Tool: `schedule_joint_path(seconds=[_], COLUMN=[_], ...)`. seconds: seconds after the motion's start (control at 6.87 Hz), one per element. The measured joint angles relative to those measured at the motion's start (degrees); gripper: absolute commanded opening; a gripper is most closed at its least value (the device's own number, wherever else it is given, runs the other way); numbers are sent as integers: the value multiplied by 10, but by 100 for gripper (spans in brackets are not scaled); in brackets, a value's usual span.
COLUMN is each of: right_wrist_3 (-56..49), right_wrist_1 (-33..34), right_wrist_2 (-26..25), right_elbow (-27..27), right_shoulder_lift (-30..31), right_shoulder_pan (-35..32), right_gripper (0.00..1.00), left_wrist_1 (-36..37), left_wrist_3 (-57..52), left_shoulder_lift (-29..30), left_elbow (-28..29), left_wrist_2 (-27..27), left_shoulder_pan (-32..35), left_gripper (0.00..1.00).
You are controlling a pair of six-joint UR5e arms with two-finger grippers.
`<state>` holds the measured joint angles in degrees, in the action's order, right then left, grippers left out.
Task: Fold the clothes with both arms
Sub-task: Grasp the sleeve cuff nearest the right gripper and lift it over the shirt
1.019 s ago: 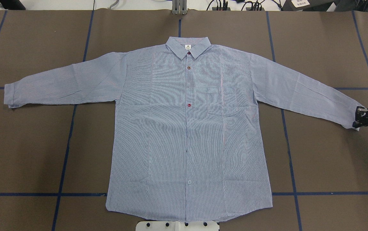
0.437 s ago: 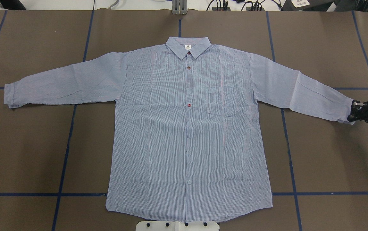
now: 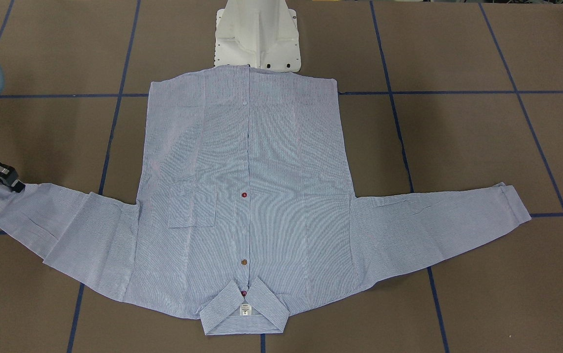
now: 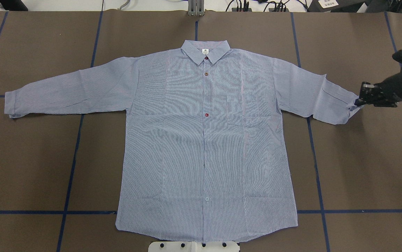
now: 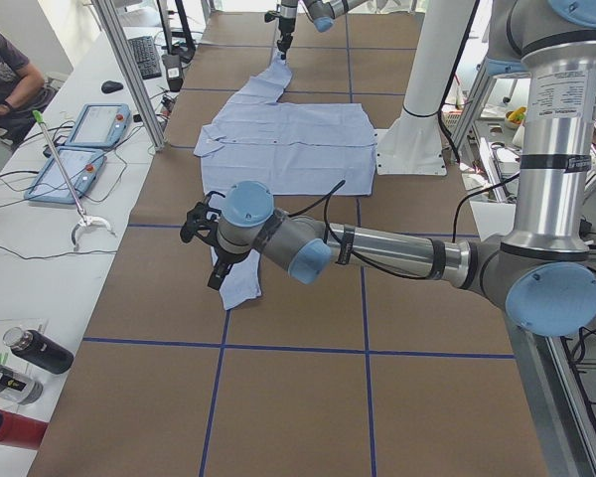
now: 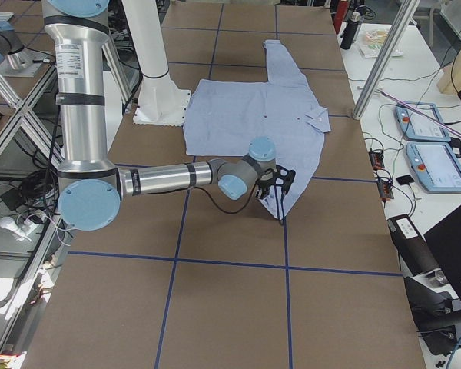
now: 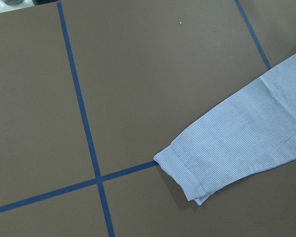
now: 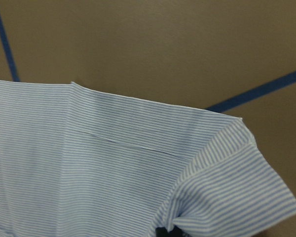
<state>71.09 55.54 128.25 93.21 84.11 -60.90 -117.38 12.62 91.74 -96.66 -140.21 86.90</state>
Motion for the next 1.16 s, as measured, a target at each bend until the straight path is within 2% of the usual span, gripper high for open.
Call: schedule_joint_path(seconds=[0.29, 0.44, 0.58, 0.87, 1.16], right_wrist_3=[32, 42, 47, 75, 98], right_wrist_1=[101, 128, 138, 139, 135], right_wrist_2=[-10, -35, -67, -125, -182], right_elbow=[-5, -13, -28, -104, -157], right_shoulder_lift=[-148, -209, -259, -369, -438], right_shoulder_pan=[33, 62, 91, 140, 184], right_gripper=[0, 0, 0, 0, 0], left_wrist_1=[-5, -5, -4, -3, -2], left_wrist_3=[16, 18, 18, 19, 20], left_shoulder_lift=[13, 14, 14, 13, 13], left_elbow=[5, 5, 6, 7, 9], left_wrist_2=[1, 1, 1, 1, 2], left_shoulder_pan=[-9, -11, -13, -14, -15], left_gripper=[99, 99, 99, 99, 99])
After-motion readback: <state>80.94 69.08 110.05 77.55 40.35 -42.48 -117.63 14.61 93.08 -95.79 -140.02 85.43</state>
